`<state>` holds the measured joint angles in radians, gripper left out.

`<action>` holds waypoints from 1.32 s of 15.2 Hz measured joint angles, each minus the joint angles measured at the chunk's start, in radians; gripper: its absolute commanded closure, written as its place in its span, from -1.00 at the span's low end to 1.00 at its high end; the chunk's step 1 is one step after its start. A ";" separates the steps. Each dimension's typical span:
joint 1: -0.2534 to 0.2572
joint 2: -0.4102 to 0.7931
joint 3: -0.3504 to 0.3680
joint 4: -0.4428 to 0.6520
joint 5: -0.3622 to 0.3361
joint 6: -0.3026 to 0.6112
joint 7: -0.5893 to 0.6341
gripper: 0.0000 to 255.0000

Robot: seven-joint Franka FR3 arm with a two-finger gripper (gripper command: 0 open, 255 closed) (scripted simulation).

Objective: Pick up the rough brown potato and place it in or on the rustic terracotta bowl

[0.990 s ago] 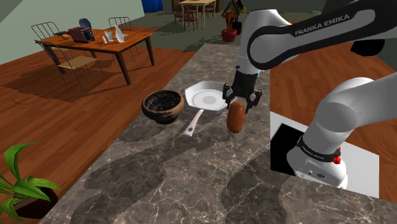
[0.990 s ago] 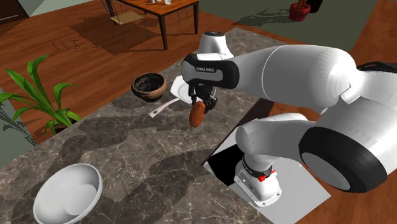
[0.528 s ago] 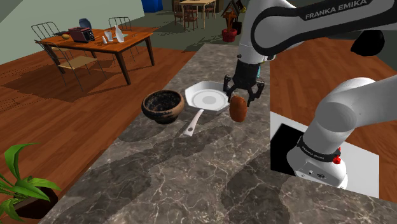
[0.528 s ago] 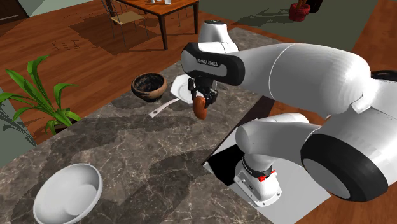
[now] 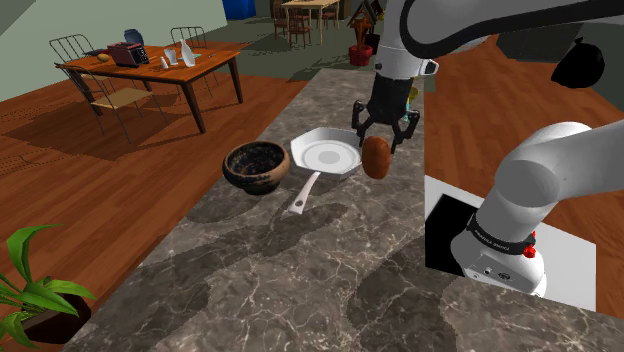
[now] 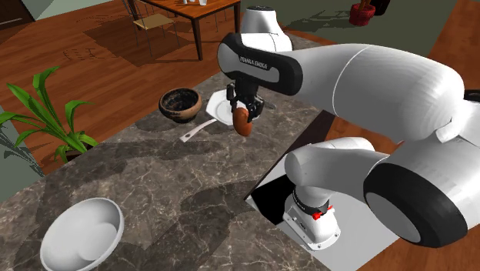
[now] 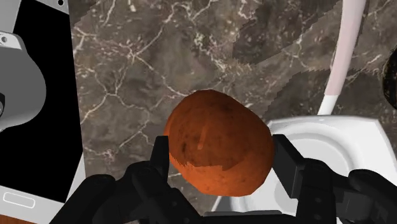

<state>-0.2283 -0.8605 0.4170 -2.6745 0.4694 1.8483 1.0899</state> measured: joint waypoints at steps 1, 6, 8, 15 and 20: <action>-0.002 -0.003 -0.006 0.011 -0.006 -0.014 0.000 1.00; -0.010 -0.006 -0.027 0.074 -0.028 -0.080 0.011 1.00; -0.011 -0.007 -0.032 0.100 -0.033 -0.105 0.020 1.00; -0.057 0.197 0.048 0.269 -0.042 -0.049 0.074 1.00; -0.110 0.411 0.137 0.439 -0.089 0.013 0.143 1.00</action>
<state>-0.3386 -0.4496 0.5539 -2.2351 0.3799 1.8612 1.2330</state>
